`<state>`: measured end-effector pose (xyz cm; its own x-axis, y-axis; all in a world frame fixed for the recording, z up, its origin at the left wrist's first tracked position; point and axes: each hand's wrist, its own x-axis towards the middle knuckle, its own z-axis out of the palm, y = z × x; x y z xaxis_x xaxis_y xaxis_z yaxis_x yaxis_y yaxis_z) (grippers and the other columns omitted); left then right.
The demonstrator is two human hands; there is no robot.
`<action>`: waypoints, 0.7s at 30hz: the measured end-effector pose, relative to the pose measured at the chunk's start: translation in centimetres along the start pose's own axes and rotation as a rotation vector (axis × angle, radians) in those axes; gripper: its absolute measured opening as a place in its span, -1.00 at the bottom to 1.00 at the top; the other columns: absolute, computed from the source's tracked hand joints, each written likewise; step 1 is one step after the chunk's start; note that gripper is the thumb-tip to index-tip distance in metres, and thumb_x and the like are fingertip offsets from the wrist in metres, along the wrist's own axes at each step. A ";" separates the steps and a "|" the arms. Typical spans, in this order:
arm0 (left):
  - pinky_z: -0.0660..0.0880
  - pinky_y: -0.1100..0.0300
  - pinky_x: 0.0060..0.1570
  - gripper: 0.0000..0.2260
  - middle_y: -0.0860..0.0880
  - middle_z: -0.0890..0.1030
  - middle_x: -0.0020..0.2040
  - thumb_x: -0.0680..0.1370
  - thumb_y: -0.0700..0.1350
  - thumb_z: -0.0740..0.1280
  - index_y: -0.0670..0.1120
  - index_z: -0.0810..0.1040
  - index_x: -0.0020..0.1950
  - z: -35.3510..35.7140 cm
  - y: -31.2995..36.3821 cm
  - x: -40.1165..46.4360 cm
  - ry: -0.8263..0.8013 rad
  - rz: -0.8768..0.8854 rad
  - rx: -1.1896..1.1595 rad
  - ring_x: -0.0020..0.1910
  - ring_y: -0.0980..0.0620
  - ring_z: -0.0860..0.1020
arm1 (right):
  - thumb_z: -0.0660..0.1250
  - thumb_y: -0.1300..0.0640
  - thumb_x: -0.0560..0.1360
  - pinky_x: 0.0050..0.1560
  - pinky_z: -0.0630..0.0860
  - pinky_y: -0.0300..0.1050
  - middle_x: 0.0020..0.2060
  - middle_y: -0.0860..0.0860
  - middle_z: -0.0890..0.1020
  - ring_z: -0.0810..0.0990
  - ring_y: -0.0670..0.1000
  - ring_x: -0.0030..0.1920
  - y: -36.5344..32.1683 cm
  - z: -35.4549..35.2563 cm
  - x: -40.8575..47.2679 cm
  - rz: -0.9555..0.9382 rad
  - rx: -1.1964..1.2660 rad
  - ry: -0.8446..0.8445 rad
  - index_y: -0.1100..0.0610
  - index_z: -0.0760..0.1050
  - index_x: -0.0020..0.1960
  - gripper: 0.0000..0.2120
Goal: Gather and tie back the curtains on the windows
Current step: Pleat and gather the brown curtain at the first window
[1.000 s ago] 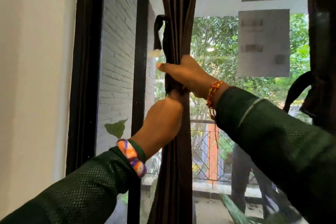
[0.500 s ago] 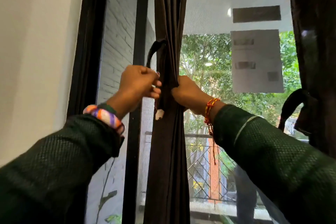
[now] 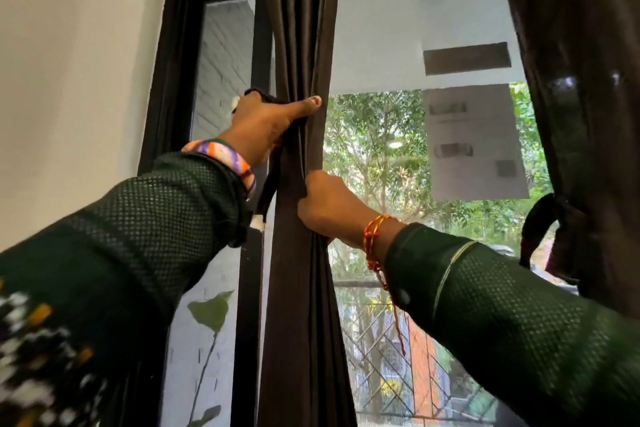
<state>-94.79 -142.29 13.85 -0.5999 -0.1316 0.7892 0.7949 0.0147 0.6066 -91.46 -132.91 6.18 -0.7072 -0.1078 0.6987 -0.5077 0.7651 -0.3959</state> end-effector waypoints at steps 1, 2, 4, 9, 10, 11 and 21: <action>0.57 0.25 -0.13 -0.36 -0.11 0.58 0.09 0.29 -0.02 0.56 -0.14 0.36 0.26 0.4 0.0 0.0 0.029 0.020 -0.035 -0.02 0.05 0.59 | 0.14 0.30 0.54 -0.25 0.44 -0.17 0.16 0.28 0.50 0.53 0.23 0.07 -0.3 -0.2 -0.2 -0.018 -0.027 -0.001 0.19 0.28 -0.26 -0.80; 0.57 0.15 -0.01 -0.27 -0.15 0.57 0.14 0.25 -0.03 0.58 -0.14 0.32 0.30 0.7 0.1 0.0 0.046 0.034 -0.071 0.05 -0.02 0.59 | 0.14 0.30 0.54 -0.32 0.40 -0.21 0.16 0.28 0.50 0.52 0.22 0.05 -0.5 -0.3 -0.4 -0.033 -0.058 -0.006 0.15 0.21 -0.31 -0.73; 0.56 -0.01 0.08 -0.12 -0.13 0.55 0.18 0.14 -0.01 0.62 -0.12 0.28 0.34 1.2 0.6 -0.1 0.059 0.037 -0.127 0.08 -0.09 0.59 | 0.15 0.30 0.54 -0.28 0.35 -0.19 0.15 0.28 0.51 0.52 0.24 0.10 -0.7 -0.8 -0.6 -0.054 -0.129 -0.022 0.18 0.22 -0.29 -0.75; 0.56 0.12 -0.02 -0.47 -0.14 0.55 0.06 0.29 -0.16 0.48 -0.22 0.41 0.20 2.7 1.3 0.6 0.115 0.037 0.038 0.00 -0.09 0.55 | 0.18 0.27 0.52 -0.18 0.42 -0.14 0.06 0.27 0.53 0.54 0.23 0.01 -1.0 -2.6 -1.1 -0.094 -0.227 -0.093 0.23 0.30 -0.16 -0.91; 0.53 0.24 -0.09 -0.56 -0.11 0.50 0.05 0.39 -0.22 0.39 -0.22 0.40 0.24 2.8 1.5 0.6 0.136 0.035 0.064 -0.02 -0.05 0.50 | 0.19 0.23 0.52 -0.19 0.51 -0.09 0.01 0.24 0.53 0.55 0.22 -0.03 -1.0 -3.1 -1.1 -0.100 -0.214 -0.131 0.24 0.33 -0.12 -0.91; 0.51 0.30 -0.16 -0.62 -0.11 0.47 0.04 0.46 -0.27 0.30 -0.23 0.38 0.27 2.8 1.6 0.8 0.146 0.022 0.067 -0.04 -0.04 0.47 | 0.21 0.16 0.54 -0.21 0.60 -0.02 -0.05 0.20 0.52 0.59 0.21 -0.05 -1.0 -3.6 -1.2 -0.099 -0.192 -0.175 0.26 0.36 -0.09 -0.85; 0.61 0.21 -0.38 -0.73 -0.14 0.63 -0.24 0.52 -0.39 0.17 -0.25 0.47 0.18 -1.2 4.1 -1.6 -0.157 0.036 -0.278 -0.44 0.07 0.63 | 0.08 -0.02 0.61 -0.49 0.39 -0.27 -0.34 0.19 0.58 0.52 0.09 -0.49 5.0 -9.8 4.2 0.037 0.304 0.030 0.31 0.48 -0.12 -0.58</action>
<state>-90.47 -143.23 14.92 -0.5604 0.0191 0.8280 0.7974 -0.2581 0.5455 -92.16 -123.36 12.97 -0.7156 -0.0610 0.6958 -0.6090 0.5423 -0.5788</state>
